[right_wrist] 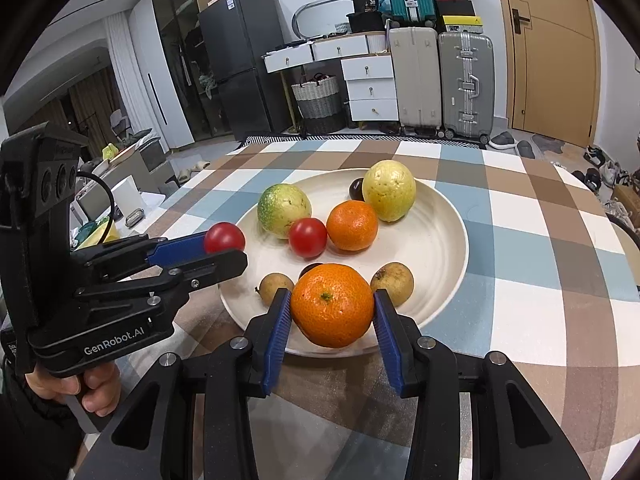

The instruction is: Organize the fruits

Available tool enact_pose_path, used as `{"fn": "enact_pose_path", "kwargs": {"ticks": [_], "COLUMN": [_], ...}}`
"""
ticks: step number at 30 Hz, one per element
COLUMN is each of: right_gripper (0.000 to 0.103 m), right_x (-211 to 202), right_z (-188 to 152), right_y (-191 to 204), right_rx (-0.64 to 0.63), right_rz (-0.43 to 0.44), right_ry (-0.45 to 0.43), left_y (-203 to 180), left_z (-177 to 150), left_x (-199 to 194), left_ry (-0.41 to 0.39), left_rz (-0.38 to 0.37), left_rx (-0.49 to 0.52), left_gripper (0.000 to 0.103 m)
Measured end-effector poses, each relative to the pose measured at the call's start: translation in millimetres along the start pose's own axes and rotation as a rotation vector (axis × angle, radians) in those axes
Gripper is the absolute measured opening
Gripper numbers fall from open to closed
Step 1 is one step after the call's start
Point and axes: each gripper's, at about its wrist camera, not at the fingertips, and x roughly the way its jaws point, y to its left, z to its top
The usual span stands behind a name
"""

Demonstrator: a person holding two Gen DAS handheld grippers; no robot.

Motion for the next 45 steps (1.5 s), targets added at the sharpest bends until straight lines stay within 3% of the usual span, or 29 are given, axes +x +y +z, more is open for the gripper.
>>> {"fn": "enact_pose_path", "kwargs": {"ticks": [14,17,20,24,27,32,34,45], "right_gripper": [0.049,0.056,0.075,0.091,0.099,0.103,0.103,0.103], "right_x": [-9,-11,-16,-25,-29,-36,-40,-56], "right_z": [1,-1,-3,-3,-3,-4,-4,-7], "right_y": [-4,-6,-8,-10,-11,-12,-14,-18], "right_rx": [0.007,0.006,0.012,0.017,0.019,0.016,0.021,0.023], "right_rz": [-0.019,-0.032,-0.033,-0.031,-0.032,-0.035,-0.037,-0.04], "right_ry": [-0.033,-0.04,-0.058,-0.096,-0.121,-0.158,-0.174,-0.25], "left_y": [5,6,8,7,4,-4,-6,-12], "left_z": [-3,-6,-8,-11,-13,-17,-17,-23], "left_x": [-2,-5,-12,-25,-34,-49,-54,-58], "left_ry": [-0.004,-0.011,-0.038,-0.09,-0.115,-0.158,-0.177,-0.188], "left_rz": [0.016,0.027,0.045,0.056,0.065,0.07,0.069,0.054], "left_rx": [-0.019,-0.023,-0.028,-0.032,-0.023,-0.017,-0.017,-0.026], "left_gripper": [0.031,0.042,0.059,0.08,0.082,0.091,0.102,0.102]}}
